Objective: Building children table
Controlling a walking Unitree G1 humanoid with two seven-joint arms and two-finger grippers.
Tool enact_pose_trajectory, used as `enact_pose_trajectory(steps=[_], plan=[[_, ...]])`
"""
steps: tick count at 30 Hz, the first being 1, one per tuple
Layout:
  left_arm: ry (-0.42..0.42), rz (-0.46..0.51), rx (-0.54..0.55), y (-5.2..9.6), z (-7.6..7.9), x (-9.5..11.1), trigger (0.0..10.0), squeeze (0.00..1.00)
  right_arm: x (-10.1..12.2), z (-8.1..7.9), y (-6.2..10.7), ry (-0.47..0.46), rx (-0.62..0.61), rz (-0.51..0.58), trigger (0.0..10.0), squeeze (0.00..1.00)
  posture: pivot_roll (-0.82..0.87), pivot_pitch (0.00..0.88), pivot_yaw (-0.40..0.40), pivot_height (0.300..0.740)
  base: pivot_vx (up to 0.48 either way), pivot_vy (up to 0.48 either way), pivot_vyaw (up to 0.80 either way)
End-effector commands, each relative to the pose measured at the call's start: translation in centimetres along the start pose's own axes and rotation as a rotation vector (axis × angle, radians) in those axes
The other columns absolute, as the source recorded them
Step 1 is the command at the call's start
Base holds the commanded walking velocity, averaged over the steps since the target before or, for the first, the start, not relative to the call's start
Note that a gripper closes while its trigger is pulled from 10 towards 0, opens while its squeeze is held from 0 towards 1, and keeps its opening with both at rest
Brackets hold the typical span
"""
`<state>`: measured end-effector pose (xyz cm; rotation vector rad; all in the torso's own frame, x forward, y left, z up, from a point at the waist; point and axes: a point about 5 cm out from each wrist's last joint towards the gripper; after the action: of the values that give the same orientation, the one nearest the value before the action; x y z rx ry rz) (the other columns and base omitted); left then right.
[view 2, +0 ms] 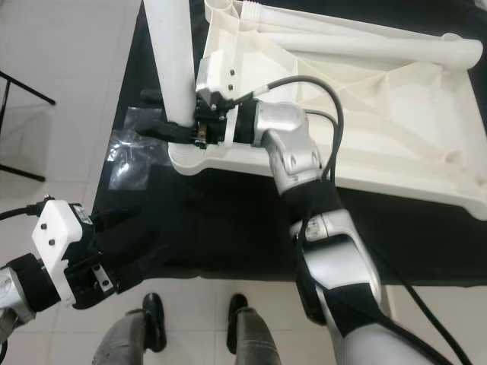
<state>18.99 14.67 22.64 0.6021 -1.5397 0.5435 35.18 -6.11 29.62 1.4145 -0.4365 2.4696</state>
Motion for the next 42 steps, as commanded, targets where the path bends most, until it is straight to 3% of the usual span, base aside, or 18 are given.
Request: enact_pose_trajectory(steps=[1, 2, 4, 6, 13, 28, 30, 31, 32, 39, 42], plan=[[-0.003, -0.009, -0.019, 0.1, 0.6, -0.1, 10.0, 0.00, -9.6, -3.9, 4.7, -0.235, -0.398, -0.512, 10.0, 0.00, 0.13, 0.473, -0.148, 0.740, 0.000, 0.000, 0.00], [-0.005, -0.008, -0.019, 0.2, 0.7, -0.1, 10.0, 0.00, -9.7, -5.7, 6.2, -0.262, -0.513, -0.560, 10.0, 0.00, 0.13, 0.473, -0.148, 0.740, 0.000, 0.000, 0.00], [-0.007, -0.002, -0.004, 0.3, 0.4, 0.0, 10.0, 0.00, -9.3, -9.4, 6.8, -0.352, -0.536, -0.557, 10.0, 0.00, 0.12, 0.470, -0.128, 0.740, 0.000, 0.000, 0.00], [-0.009, 0.001, 0.000, 0.3, 0.3, 0.1, 10.0, 0.00, -9.1, -9.8, 6.5, -0.355, -0.582, -0.534, 10.0, 0.00, 0.12, 0.455, -0.123, 0.740, 0.000, 0.000, 0.00], [-0.028, 0.017, -0.015, -0.2, -0.3, 0.4, 10.0, 0.00, -9.1, -9.0, 4.6, -0.347, -0.673, -0.483, 10.0, 0.00, 0.12, 0.410, -0.109, 0.740, 0.000, 0.000, 0.00], [-0.058, 0.039, 0.001, -0.6, -1.1, 0.8, 10.0, 0.00, -8.2, -8.6, 4.8, -0.444, -0.789, -0.451, 10.0, 0.00, 0.11, 0.377, -0.101, 0.740, 0.000, 0.000, 0.00], [-0.092, 0.050, 0.025, -0.6, -2.0, 1.5, 10.0, 0.00, -7.5, -7.3, 4.8, -0.586, -0.867, -0.278, 10.0, 0.00, 0.11, 0.372, -0.096, 0.740, 0.000, 0.000, 0.00], [-0.092, 0.050, 0.025, -0.6, -2.0, 1.5, 10.0, 0.00, -7.5, -7.3, 4.8, -0.586, -0.867, -0.278, 10.0, 0.00, 0.11, 0.372, -0.096, 0.740, 0.000, 0.000, 0.00], [-0.109, 0.057, 0.039, -0.5, -2.5, 1.8, 10.0, 0.00, -7.2, -7.1, 4.8, -0.626, -0.869, -0.210, 10.0, 0.00, 0.11, 0.369, -0.096, 0.740, 0.000, 0.000, 0.00], [-0.176, 0.086, 0.083, -0.1, -4.2, 3.4, 10.0, 0.00, -7.4, -8.2, 5.6, -0.549, -0.781, -0.179, 10.0, 0.00, 0.11, 0.361, -0.078, 0.740, 0.000, 0.000, 0.00], [-0.229, 0.123, 0.096, 0.0, -5.2, 5.0, 10.0, 0.00, -7.8, -9.1, 6.2, -0.505, -0.720, -0.188, 10.0, 0.00, 0.11, 0.356, -0.066, 0.740, 0.000, 0.000, 0.00]])
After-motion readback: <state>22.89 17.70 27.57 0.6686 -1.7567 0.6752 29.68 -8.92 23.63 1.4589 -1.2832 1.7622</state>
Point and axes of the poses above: a point about 5 cm out from each wrist's last joint towards the gripper, its own y axis pointing back from the gripper into the wrist, its own x axis along the axis of the wrist's last joint, z = x × y, and after that the axes turned 8 degrees about y, right-handed
